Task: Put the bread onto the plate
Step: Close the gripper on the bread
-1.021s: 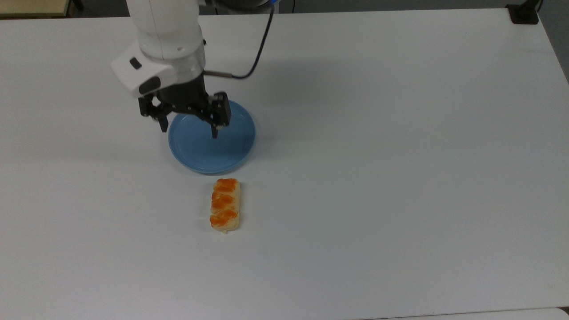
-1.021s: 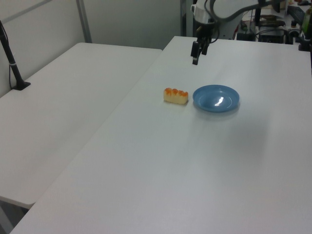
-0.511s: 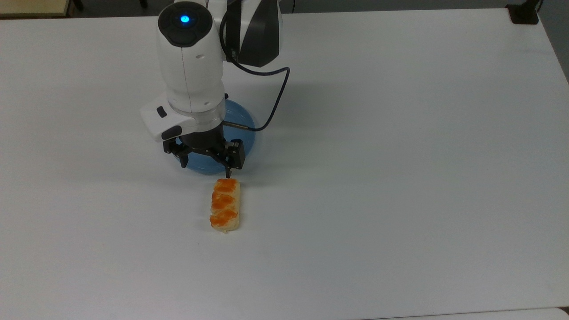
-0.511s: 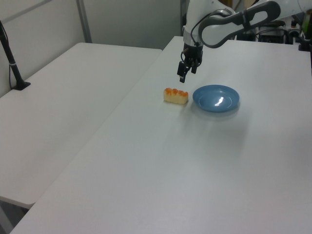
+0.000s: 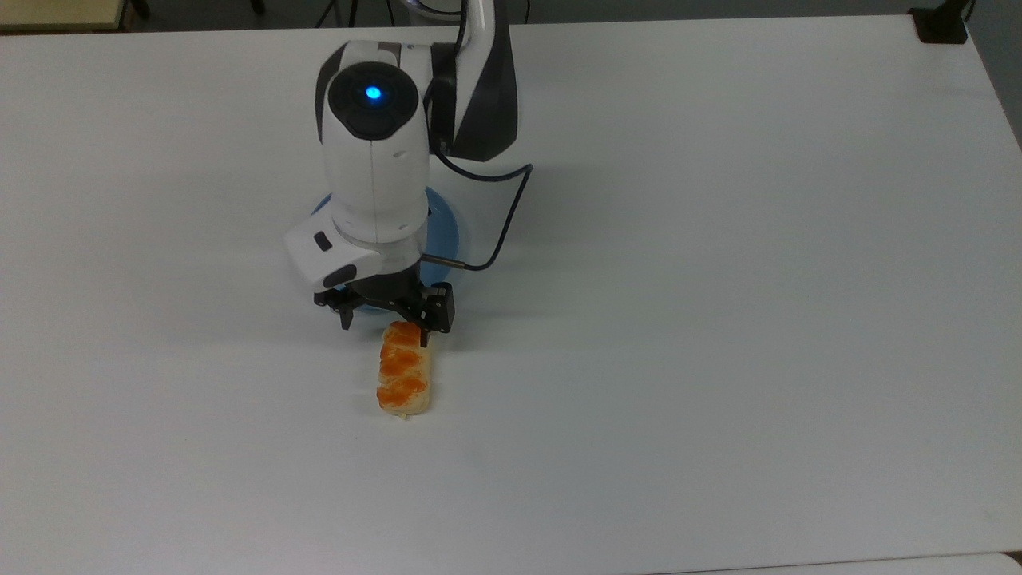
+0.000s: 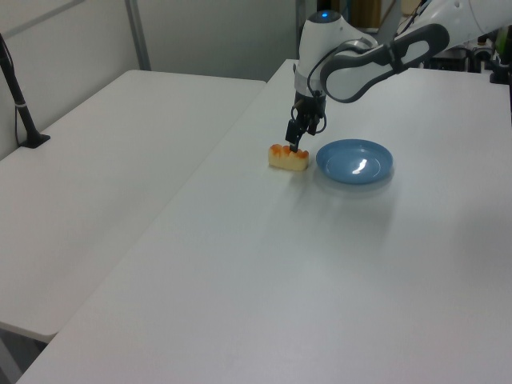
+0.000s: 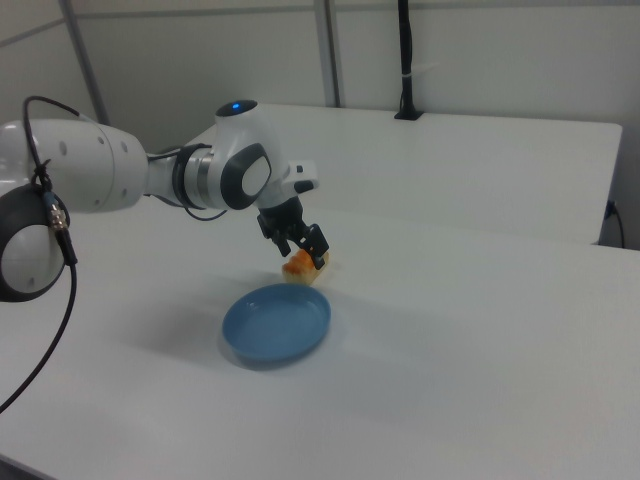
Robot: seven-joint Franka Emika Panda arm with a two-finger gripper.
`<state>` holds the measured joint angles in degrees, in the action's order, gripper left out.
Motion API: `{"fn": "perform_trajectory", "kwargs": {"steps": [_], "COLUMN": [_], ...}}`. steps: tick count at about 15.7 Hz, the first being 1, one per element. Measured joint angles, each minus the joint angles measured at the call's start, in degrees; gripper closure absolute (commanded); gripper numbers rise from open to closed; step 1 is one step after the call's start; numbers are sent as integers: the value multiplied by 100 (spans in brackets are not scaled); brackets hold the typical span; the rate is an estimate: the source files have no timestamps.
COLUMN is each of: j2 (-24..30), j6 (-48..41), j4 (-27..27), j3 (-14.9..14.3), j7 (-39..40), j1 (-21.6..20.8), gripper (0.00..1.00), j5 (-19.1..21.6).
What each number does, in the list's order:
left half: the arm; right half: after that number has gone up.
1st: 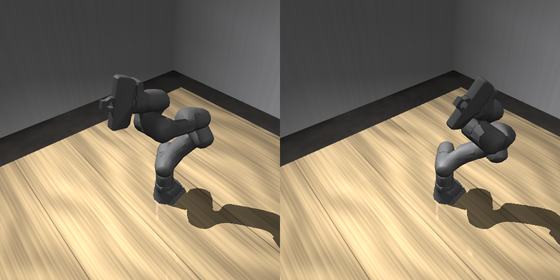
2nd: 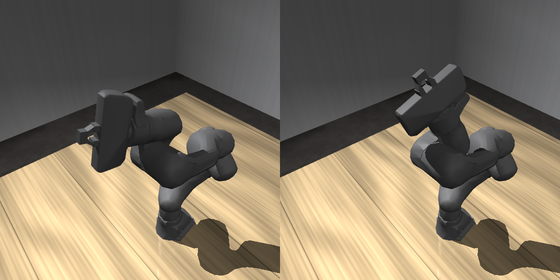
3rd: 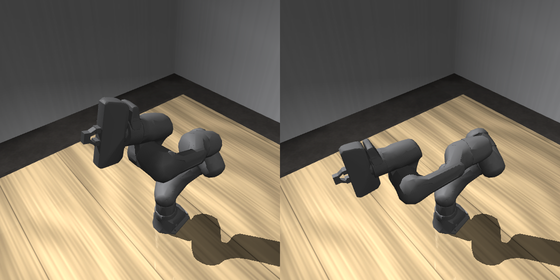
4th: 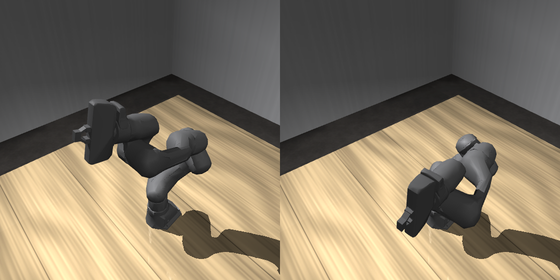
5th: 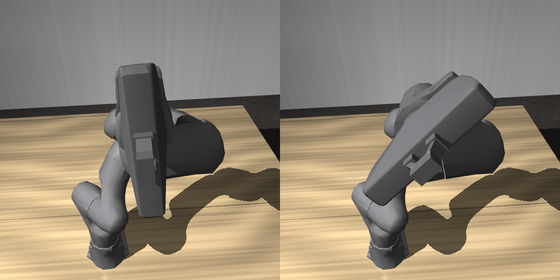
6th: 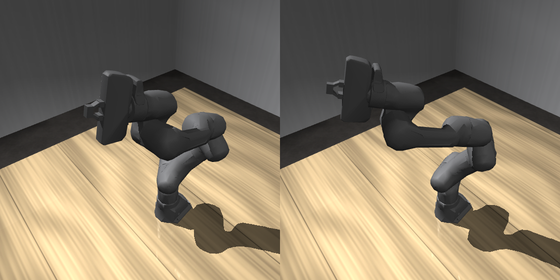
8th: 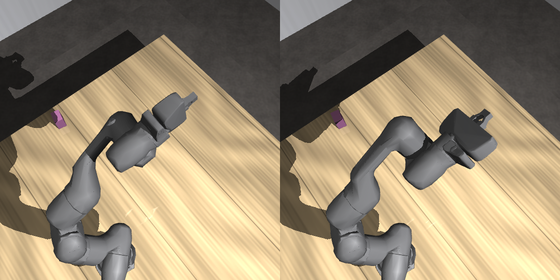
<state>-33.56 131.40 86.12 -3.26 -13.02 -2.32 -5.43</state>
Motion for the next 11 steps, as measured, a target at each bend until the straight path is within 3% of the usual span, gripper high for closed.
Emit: {"fn": "perform_trajectory", "kwargs": {"steps": [3, 4, 6, 7, 9, 10, 11], "j2": [-257, -315, -380, -383, -383, -382, -374], "j6": [345, 422, 458, 458, 458, 458, 458], "j4": [-6, -15, -53, -65, -99, -125, -155], "j3": [150, 178, 196, 197, 197, 197, 197], "j7": [-435, -554, -653, -660, -662, -662, -663], "j1": [-17, -19, -24, -24, -24, -24, -24], "gripper": [3, 16, 57, 66, 69, 78, 78], "j5": [-203, -232, -268, -275, -276, -277, -296]}}
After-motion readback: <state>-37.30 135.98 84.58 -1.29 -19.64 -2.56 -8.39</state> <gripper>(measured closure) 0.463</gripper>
